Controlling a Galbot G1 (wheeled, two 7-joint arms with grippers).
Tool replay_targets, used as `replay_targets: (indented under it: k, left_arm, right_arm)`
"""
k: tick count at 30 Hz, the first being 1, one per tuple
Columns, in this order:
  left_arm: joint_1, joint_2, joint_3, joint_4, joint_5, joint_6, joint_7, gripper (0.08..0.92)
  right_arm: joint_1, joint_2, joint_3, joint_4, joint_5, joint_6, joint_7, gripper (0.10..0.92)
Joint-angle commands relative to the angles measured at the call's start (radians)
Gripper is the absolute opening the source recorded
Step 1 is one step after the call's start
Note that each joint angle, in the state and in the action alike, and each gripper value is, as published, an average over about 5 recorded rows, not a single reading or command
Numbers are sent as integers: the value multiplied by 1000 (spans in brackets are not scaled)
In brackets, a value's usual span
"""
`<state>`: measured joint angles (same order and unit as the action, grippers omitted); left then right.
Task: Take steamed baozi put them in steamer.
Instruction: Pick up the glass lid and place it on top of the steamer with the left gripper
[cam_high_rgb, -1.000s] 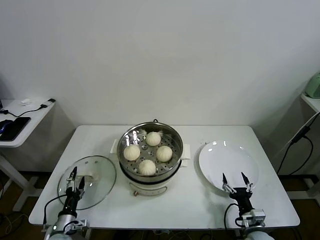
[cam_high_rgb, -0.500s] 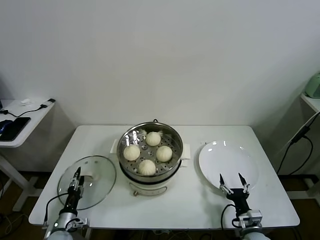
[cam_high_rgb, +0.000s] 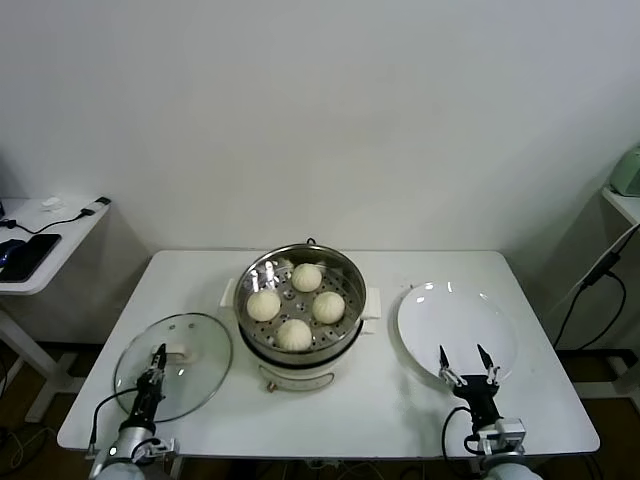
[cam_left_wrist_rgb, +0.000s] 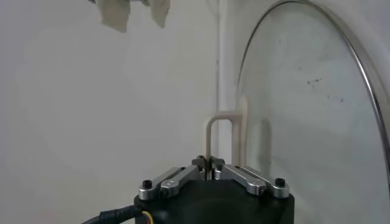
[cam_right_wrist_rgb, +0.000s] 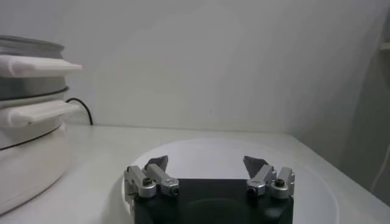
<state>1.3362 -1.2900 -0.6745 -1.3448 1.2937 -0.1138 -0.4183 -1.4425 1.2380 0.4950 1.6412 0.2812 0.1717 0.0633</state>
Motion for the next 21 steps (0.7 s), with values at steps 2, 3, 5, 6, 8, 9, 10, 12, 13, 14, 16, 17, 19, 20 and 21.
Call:
replay_targets:
  k: [2, 3, 5, 6, 8, 9, 10, 12, 13, 14, 16, 17, 19, 20, 21]
  left_arm:
    - [88, 19, -27, -256, -140, 20, 59, 130]
    - [103, 30, -33, -292, -167, 28, 73, 130]
    - [132, 57, -46, -359, -226, 48, 107, 130]
    - [145, 73, -53, -391, -256, 59, 126, 130]
    - [170, 106, -68, -454, -308, 85, 169, 130]
    - [180, 120, -76, -484, -329, 99, 192, 130]
    - [189, 134, -83, -514, -345, 113, 215, 130]
    - [205, 157, -95, -573, -366, 149, 261, 130]
    - [211, 166, -99, -599, -372, 166, 281, 130]
    - [215, 174, -100, -626, -378, 186, 303, 130]
    - [215, 185, -96, -676, -387, 219, 342, 130]
    - [210, 189, -89, -699, -388, 236, 362, 130]
    - [193, 193, -69, -738, -382, 267, 396, 130]
    - [181, 193, -55, -757, -374, 286, 414, 130]
    - [170, 193, -40, -774, -365, 306, 429, 130]
  right_arm:
    - [-16, 4, 1, 28, 23, -10, 3, 823]
    - [-20, 3, 1, 32, 20, -10, 2, 823]
    - [-25, 2, 0, 41, 17, -12, 1, 823]
    - [-26, 1, 0, 45, 14, -13, 1, 823]
    - [-27, -1, 0, 52, 5, -16, 2, 823]
    - [-26, -2, 0, 54, -1, -17, 3, 823]
    - [-25, -2, 0, 55, -8, -18, 4, 823]
    - [-23, -2, 1, 55, -26, -18, 7, 823]
    - [-22, -1, 1, 54, -36, -17, 8, 823]
    - [-21, 0, 1, 54, -44, -15, 9, 823]
    - [-23, 1, 1, 56, -52, -13, 8, 823]
    - [-25, 1, -1, 58, -53, -14, 7, 823]
    - [-30, 0, -5, 65, -54, -18, 5, 823]
    - [-32, -1, -7, 69, -55, -21, 5, 823]
    - [-35, -1, -9, 72, -56, -24, 5, 823]
